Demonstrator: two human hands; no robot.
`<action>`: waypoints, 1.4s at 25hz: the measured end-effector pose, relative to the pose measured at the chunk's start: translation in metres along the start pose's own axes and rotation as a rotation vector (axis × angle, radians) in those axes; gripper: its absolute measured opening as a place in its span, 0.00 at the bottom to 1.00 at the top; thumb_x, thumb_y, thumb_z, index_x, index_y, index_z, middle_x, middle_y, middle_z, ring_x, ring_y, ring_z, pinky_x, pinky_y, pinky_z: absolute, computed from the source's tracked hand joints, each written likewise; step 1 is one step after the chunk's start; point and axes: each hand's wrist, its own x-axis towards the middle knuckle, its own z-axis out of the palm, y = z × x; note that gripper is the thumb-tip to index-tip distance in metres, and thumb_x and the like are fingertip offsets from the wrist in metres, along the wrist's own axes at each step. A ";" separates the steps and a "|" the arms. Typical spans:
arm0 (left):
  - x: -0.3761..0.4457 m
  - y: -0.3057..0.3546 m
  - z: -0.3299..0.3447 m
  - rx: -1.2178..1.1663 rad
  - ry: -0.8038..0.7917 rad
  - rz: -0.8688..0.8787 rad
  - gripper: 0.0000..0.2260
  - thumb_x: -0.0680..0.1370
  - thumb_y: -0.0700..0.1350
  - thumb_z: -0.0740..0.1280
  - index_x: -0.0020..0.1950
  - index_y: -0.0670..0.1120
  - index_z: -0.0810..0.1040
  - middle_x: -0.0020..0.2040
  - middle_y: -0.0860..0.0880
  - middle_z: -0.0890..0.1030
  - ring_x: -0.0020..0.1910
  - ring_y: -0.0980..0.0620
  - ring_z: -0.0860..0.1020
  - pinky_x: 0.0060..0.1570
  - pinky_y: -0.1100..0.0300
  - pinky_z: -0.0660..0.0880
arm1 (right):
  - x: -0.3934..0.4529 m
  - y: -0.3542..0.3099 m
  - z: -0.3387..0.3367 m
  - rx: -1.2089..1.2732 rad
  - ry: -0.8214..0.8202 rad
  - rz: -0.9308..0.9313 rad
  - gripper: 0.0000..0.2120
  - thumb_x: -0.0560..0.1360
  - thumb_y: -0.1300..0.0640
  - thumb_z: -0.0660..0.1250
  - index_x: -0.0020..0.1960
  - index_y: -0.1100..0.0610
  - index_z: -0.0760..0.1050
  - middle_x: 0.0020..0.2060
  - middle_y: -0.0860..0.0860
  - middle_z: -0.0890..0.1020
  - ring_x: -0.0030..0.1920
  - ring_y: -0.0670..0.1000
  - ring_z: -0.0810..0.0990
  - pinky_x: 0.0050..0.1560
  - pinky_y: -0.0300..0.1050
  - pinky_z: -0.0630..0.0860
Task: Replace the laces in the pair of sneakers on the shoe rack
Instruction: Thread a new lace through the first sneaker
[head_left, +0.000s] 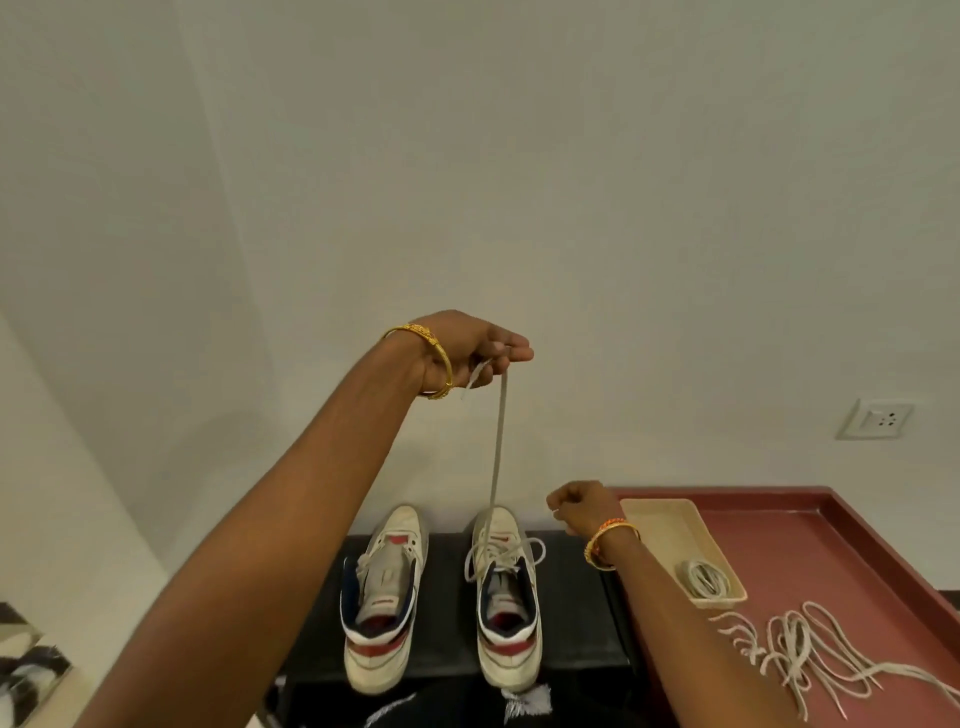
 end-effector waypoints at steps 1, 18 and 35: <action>0.000 -0.007 -0.004 -0.032 0.004 0.001 0.16 0.79 0.30 0.50 0.55 0.38 0.76 0.42 0.48 0.80 0.27 0.59 0.71 0.25 0.71 0.69 | 0.009 0.018 0.015 -0.037 -0.018 0.089 0.07 0.73 0.67 0.62 0.44 0.59 0.78 0.41 0.56 0.78 0.43 0.53 0.75 0.48 0.47 0.77; 0.031 0.003 -0.017 -0.278 -0.109 -0.034 0.11 0.76 0.36 0.55 0.51 0.36 0.77 0.39 0.47 0.81 0.21 0.59 0.60 0.19 0.70 0.58 | 0.022 -0.108 -0.063 0.509 -0.066 -0.160 0.07 0.76 0.65 0.65 0.49 0.56 0.79 0.43 0.50 0.84 0.46 0.46 0.79 0.44 0.41 0.72; 0.012 0.022 0.009 -0.145 -0.167 -0.219 0.18 0.81 0.46 0.56 0.48 0.34 0.78 0.41 0.38 0.84 0.35 0.46 0.84 0.35 0.58 0.80 | -0.061 -0.193 -0.111 0.088 0.163 -0.833 0.05 0.71 0.63 0.71 0.41 0.54 0.82 0.37 0.50 0.83 0.39 0.47 0.80 0.41 0.36 0.76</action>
